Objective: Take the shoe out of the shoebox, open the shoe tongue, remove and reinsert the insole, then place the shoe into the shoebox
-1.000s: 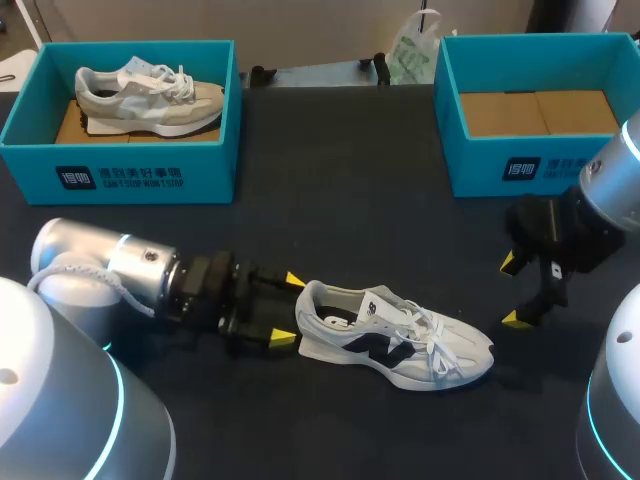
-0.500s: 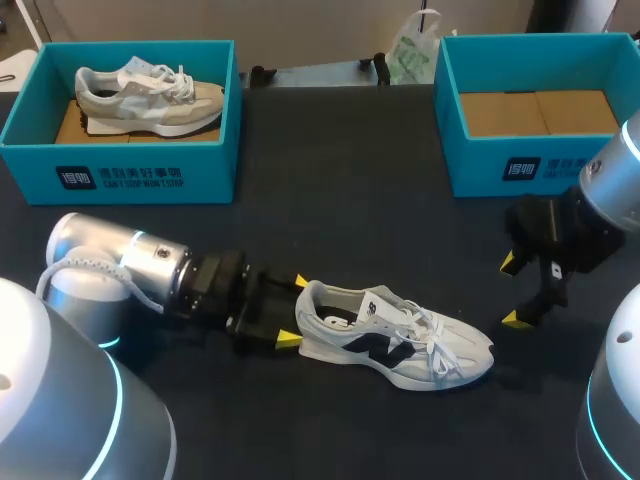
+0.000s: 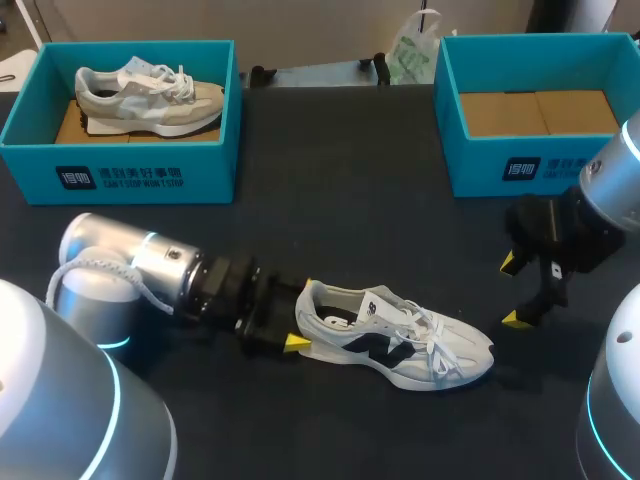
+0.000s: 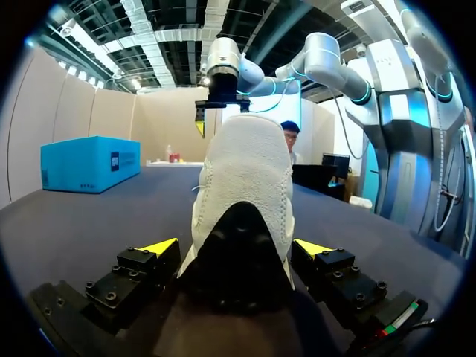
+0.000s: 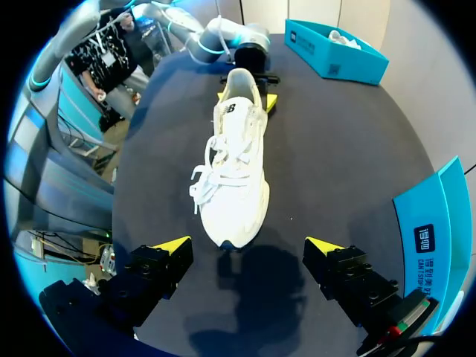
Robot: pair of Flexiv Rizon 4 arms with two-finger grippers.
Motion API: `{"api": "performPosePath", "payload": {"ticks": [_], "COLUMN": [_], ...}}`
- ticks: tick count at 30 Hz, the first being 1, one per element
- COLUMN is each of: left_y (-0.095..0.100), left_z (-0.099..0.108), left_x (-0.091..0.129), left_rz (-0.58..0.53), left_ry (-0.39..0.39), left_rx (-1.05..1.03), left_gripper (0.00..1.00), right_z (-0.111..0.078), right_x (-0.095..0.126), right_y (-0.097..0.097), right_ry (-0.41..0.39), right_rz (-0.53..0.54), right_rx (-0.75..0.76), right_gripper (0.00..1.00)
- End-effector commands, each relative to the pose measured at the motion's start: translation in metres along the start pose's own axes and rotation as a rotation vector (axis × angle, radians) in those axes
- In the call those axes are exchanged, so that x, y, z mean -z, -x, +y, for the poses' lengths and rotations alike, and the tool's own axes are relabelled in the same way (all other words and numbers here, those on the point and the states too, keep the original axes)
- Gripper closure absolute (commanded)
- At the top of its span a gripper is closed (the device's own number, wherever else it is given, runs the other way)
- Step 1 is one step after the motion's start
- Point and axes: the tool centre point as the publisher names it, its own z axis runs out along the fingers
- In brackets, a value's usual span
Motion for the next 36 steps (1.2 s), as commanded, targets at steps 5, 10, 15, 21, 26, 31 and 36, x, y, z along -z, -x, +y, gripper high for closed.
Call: {"api": "performPosePath", "payload": {"ticks": [5, 10, 15, 21, 26, 31, 36], "left_y": [0.002, 0.000, -0.003, -0.003, -0.002, -0.003, -0.004], "left_z": [0.002, 0.001, 0.001, -0.001, -0.002, -0.003, -0.004], "left_x": [-0.012, -0.017, -0.019, -0.024, -0.027, -0.032, -0.037], "left_rz": [0.017, 0.032, 0.045, 0.046, 0.034, 0.037, 0.039], "left_ry": [-0.003, -0.004, -0.005, -0.009, -0.022, -0.021, -0.023], "left_rx": [0.003, 0.003, 0.003, -0.004, -0.006, -0.010, -0.011], "left_gripper": [0.00, 0.00, 0.00, 0.00, 0.00, 0.00, 0.00], "right_z": [0.000, 0.000, 0.000, 0.000, 0.000, 0.000, 0.000], "right_x": [0.000, 0.000, 0.000, 0.000, 0.000, 0.000, 0.000], "right_y": [-0.001, -0.001, -0.001, -0.001, -0.001, -0.001, -0.001], "right_ry": [-0.001, -0.001, -0.001, -0.001, -0.001, -0.001, -0.001], "right_rz": [-0.002, -0.002, -0.002, -0.002, -0.002, -0.002, -0.002], "right_rx": [0.000, 0.000, 0.000, 0.000, 0.000, 0.000, 0.000], "right_gripper": [0.00, 0.00, 0.00, 0.00, 0.00, 0.00, 0.00]}}
